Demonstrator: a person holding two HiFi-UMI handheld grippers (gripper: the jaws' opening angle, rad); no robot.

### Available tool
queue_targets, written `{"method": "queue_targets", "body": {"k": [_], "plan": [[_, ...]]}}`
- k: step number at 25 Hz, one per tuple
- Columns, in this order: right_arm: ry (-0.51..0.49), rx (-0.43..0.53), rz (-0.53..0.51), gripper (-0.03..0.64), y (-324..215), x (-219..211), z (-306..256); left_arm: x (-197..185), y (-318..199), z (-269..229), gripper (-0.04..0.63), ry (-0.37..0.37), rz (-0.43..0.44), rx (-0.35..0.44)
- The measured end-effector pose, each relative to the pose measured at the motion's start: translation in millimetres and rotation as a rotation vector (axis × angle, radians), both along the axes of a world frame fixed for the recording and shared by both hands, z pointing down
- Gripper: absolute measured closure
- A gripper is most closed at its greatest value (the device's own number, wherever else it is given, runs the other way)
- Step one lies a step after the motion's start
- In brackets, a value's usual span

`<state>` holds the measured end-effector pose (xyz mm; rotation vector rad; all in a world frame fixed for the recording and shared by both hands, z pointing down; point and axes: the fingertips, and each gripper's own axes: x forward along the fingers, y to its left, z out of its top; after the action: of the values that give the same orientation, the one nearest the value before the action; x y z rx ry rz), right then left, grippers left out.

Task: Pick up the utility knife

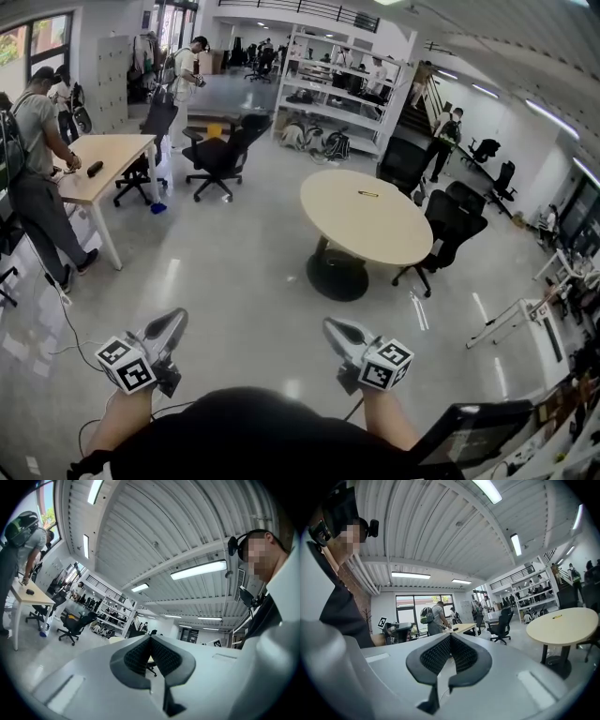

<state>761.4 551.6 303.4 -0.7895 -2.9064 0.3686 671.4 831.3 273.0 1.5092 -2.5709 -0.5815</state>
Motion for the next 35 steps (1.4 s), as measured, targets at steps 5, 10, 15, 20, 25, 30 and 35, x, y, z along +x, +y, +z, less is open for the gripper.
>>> {"method": "queue_targets", "body": {"k": [5, 10, 15, 20, 25, 30, 35], "plan": [[0.004, -0.009, -0.004, 0.603, -50, 8, 5, 3, -54, -1, 0.601, -0.001, 0.010, -0.009], [0.014, -0.026, -0.001, 0.603, -99, 11, 17, 6, -113, 7, 0.601, 0.001, 0.049, -0.027], [0.031, -0.037, 0.004, 0.603, -133, 7, 33, 2, -154, 16, 0.601, 0.015, 0.077, -0.048], [0.059, -0.044, 0.012, 0.603, -141, -17, 42, -28, -163, 22, 0.601, 0.046, 0.078, -0.052], [0.079, -0.023, 0.032, 0.603, -136, -62, 47, -78, -165, 33, 0.601, 0.067, 0.115, -0.029], [0.067, 0.021, 0.056, 0.603, -106, -134, 28, -160, -138, 28, 0.601, 0.063, 0.145, 0.000], [0.034, 0.032, 0.100, 0.603, -84, -216, 7, -246, -113, 15, 0.601, 0.032, 0.186, -0.004]]}}
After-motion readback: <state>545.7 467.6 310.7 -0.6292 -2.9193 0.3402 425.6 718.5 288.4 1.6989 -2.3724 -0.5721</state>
